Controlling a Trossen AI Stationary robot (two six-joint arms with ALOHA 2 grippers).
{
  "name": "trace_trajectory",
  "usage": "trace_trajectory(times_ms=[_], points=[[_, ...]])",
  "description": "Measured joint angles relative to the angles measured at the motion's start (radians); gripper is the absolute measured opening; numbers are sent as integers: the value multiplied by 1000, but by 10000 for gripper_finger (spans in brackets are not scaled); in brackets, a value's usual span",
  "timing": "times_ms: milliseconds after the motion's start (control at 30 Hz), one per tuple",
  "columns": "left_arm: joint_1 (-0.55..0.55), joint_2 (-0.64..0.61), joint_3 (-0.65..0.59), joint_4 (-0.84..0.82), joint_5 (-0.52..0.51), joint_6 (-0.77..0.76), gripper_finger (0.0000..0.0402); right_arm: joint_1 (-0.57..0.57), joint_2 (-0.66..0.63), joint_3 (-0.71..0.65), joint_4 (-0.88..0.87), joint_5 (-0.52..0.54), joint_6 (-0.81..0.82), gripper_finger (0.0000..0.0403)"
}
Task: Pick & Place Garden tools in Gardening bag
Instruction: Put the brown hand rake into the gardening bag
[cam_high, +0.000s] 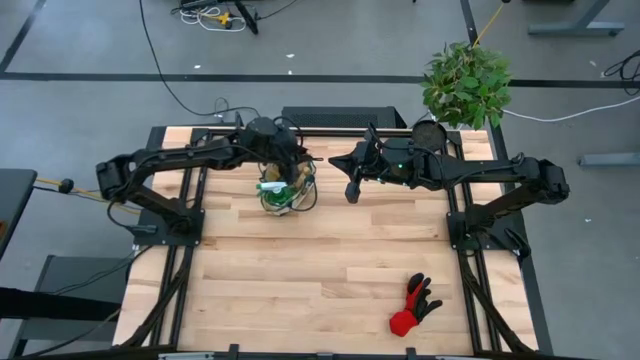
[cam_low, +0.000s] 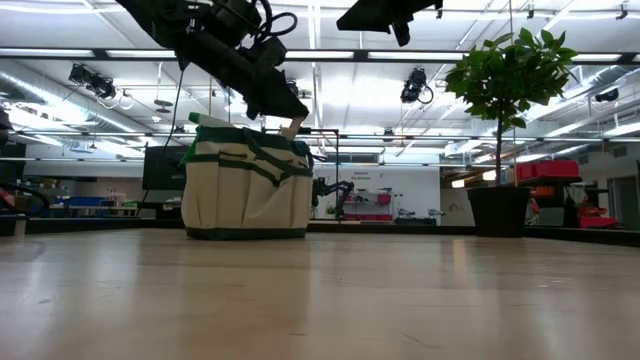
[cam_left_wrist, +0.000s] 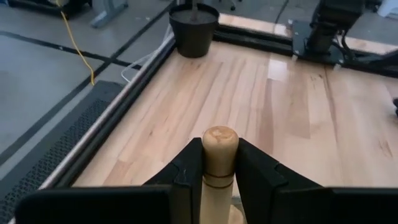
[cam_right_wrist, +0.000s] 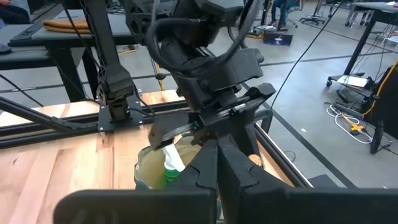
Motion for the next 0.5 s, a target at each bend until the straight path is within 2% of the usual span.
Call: trace_trajectory(times_ms=[500], points=[[16, 43, -16, 71, -15, -19, 94, 0, 0, 0, 1, -3, -3, 7]])
